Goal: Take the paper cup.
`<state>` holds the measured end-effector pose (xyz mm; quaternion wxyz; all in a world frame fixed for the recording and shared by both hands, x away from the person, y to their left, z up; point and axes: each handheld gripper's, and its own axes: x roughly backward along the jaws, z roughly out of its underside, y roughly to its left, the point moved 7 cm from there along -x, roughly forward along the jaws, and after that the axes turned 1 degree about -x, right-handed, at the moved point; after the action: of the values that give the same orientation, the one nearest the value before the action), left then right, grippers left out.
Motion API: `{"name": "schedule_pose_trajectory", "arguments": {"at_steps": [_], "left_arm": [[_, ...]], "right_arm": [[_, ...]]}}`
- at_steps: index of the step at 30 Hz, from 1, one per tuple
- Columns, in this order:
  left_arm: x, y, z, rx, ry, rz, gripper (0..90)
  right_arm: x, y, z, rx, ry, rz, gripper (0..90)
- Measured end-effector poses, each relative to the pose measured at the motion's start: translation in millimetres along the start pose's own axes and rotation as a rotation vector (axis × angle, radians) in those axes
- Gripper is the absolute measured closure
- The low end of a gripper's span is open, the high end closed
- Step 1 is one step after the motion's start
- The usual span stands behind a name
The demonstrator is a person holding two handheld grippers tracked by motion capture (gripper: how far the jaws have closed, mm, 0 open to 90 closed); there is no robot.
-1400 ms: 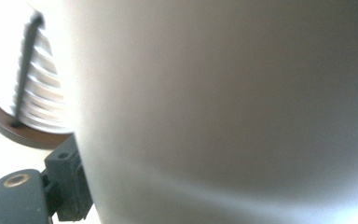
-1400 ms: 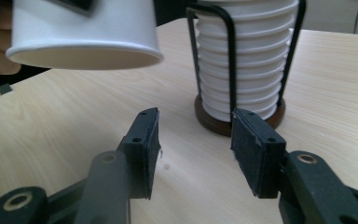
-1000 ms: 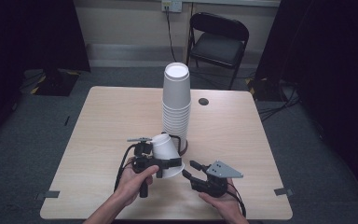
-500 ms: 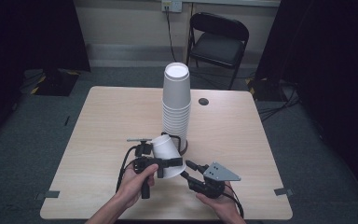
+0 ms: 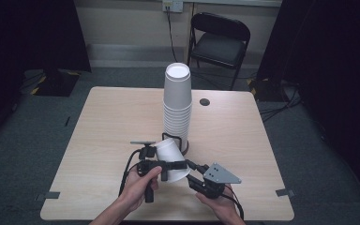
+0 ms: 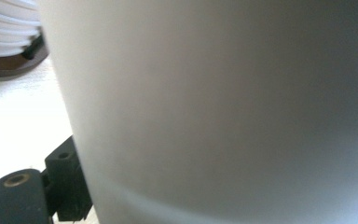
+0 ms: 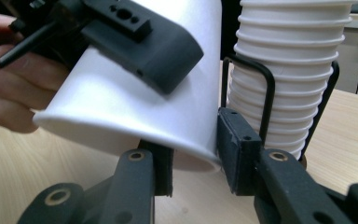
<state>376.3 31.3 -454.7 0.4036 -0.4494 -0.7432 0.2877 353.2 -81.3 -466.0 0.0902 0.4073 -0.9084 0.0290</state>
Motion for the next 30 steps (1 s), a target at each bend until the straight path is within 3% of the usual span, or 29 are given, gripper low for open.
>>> {"name": "schedule_pose_trajectory", "arguments": {"at_steps": [3,7,14,16,21,22,24,25,30], "left_arm": [[-0.8,-2.2,1.9,-0.009,0.007,-0.005,12.0],[-3.1,-5.6,4.0,0.030,0.006,0.016,12.0],[-7.7,-8.5,6.8,0.061,0.013,0.049,11.9],[-8.8,-9.3,7.3,0.042,0.013,0.049,11.8],[-12.0,-9.7,8.2,0.039,0.028,0.048,11.5],[-14.7,-11.1,9.3,0.048,0.026,0.071,11.4],[-15.3,-11.6,9.3,0.046,0.021,0.078,11.0],[-15.5,-12.8,8.8,0.046,0.014,0.106,10.8],[-17.5,-14.4,8.0,0.019,-0.011,0.129,10.1]], "right_arm": [[0.4,-0.1,-1.8,0.005,-0.013,0.004,68.9],[-0.4,-0.8,-2.1,-0.001,-0.018,0.009,70.2],[-1.2,-1.4,-3.7,0.005,-0.038,0.016,68.7],[-1.4,-1.4,-3.6,0.010,-0.039,0.019,68.2],[-2.3,-3.0,-2.4,0.017,-0.032,0.032,68.0],[-2.0,-3.5,-2.0,0.021,-0.031,0.034,68.3],[-1.7,-4.1,-1.7,0.020,-0.030,0.038,70.0],[-0.2,-6.0,-2.7,0.036,-0.032,0.059,76.5],[4.1,-9.1,-5.3,0.042,-0.031,0.103,82.7]]}}
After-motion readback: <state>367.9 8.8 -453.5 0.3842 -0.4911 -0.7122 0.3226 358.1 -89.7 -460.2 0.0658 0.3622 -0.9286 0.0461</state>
